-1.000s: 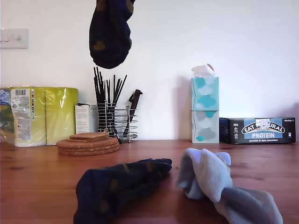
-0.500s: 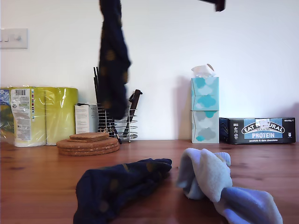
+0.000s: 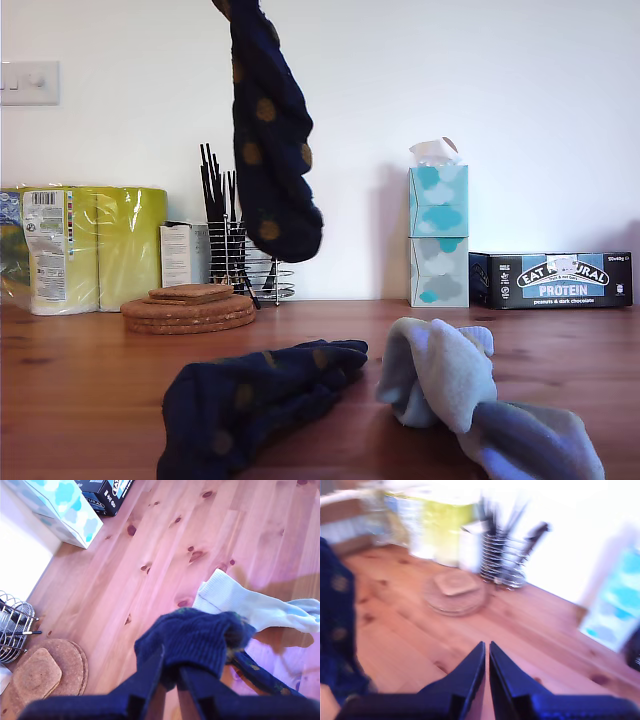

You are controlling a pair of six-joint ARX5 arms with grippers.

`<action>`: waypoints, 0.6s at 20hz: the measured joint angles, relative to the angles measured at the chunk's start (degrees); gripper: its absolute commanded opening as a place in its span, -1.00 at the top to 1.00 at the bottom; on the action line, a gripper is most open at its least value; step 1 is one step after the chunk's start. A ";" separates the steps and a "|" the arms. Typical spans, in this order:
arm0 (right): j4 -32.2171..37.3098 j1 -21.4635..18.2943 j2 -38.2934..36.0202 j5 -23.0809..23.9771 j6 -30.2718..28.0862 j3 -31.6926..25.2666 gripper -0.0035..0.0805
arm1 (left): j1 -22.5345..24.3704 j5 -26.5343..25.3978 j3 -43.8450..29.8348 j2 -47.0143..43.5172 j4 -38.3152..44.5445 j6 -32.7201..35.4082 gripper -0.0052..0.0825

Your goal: Pair up the socks based on colour and pattern, by placing each sock on top of its pair

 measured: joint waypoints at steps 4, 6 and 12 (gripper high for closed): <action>5.99 -0.04 -10.47 10.10 4.50 -14.62 0.95 | 0.00 0.00 0.00 0.00 0.07 0.00 0.93; 4.24 -0.04 -14.64 10.69 4.59 -18.23 0.95 | 0.00 0.00 0.00 0.00 0.04 0.00 0.93; -9.40 -1.36 -27.58 7.06 5.05 -23.67 0.95 | 0.00 0.35 0.00 0.33 -2.49 0.00 0.93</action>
